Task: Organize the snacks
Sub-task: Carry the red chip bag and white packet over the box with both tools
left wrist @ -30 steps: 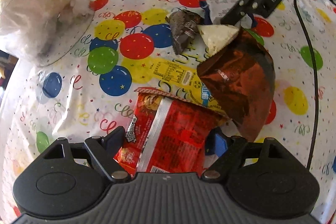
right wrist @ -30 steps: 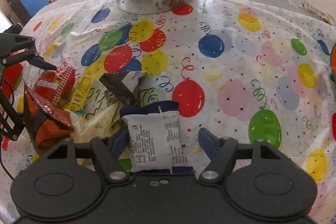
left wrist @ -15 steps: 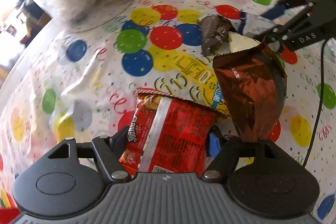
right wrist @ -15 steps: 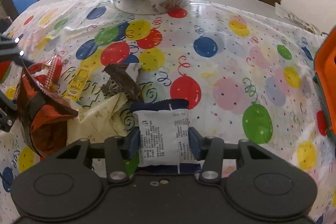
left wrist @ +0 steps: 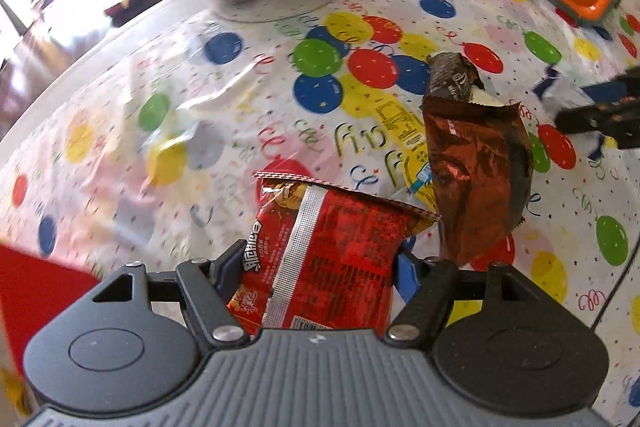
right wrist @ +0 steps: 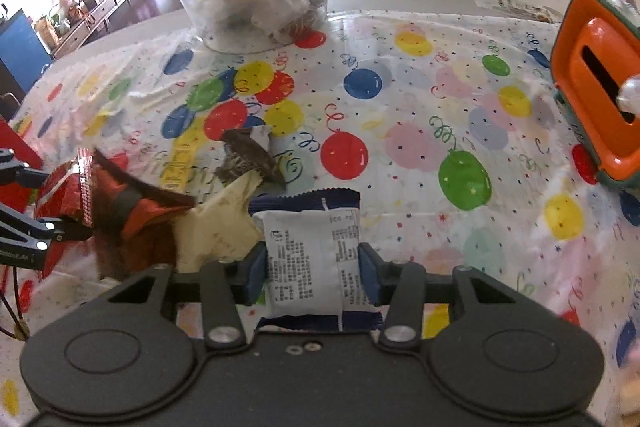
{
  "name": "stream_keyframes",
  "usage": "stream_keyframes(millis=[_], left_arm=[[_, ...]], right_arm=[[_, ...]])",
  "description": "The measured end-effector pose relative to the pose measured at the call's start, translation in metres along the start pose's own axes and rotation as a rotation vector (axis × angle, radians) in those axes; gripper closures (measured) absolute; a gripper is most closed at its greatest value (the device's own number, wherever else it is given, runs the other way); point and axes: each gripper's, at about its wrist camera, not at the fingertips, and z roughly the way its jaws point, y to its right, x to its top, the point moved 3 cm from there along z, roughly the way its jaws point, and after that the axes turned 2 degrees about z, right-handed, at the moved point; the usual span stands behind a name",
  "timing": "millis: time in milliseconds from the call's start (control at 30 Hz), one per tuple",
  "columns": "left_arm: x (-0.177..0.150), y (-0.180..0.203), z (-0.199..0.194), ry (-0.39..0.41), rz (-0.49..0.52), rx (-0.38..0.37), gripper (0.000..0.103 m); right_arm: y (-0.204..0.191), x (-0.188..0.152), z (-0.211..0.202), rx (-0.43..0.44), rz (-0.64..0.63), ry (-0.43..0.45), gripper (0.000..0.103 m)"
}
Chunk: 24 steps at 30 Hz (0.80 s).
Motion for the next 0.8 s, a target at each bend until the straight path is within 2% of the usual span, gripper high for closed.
stream_keyframes(millis=[100, 267, 433, 800], left_arm=[[-0.008, -0.001, -0.015, 0.012, -0.034, 0.011, 0.030], [-0.018, -0.006, -0.046, 0.046, -0.099, -0.016, 0.030], [-0.027, -0.018, -0.079, 0.038, -0.195, -0.025, 0.030], [-0.061, -0.058, -0.150, 0.102, -0.346, -0.037, 0.030]], right_arm=[[-0.006, -0.002, -0.017, 0.002, 0.004, 0.012, 0.056], [-0.018, -0.002, -0.047, 0.013, 0.004, 0.037, 0.056], [-0.039, -0.001, -0.070, 0.024, -0.027, 0.055, 0.056], [-0.115, 0.003, -0.103, 0.102, -0.130, 0.102, 0.056]])
